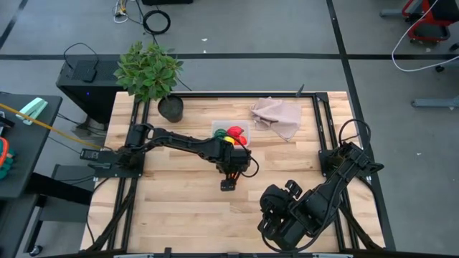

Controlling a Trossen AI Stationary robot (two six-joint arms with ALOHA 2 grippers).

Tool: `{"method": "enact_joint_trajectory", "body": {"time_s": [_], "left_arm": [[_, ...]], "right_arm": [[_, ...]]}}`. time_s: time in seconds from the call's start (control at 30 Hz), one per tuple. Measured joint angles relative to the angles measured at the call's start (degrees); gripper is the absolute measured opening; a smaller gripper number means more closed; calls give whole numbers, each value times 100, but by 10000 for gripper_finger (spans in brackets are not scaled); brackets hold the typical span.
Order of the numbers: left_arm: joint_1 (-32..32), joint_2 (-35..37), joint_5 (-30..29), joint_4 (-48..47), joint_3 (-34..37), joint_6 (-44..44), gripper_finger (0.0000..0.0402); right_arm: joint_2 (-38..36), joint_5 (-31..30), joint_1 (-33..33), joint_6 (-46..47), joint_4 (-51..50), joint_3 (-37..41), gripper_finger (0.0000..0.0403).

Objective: Pick and placing Produce into tupperware
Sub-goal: Put the orange into the transparent container

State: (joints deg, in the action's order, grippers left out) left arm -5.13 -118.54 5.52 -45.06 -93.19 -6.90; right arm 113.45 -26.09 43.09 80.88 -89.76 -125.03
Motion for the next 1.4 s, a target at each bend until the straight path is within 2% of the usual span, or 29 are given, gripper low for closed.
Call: {"method": "enact_joint_trajectory", "body": {"time_s": [0.97,1.4], "left_arm": [[-249,-534,153,233,-7,121,329],[-249,-544,140,189,-2,112,286]], "right_arm": [[0,0,-22,0,5,0,195],[0,0,-22,0,2,-2,195]]}}
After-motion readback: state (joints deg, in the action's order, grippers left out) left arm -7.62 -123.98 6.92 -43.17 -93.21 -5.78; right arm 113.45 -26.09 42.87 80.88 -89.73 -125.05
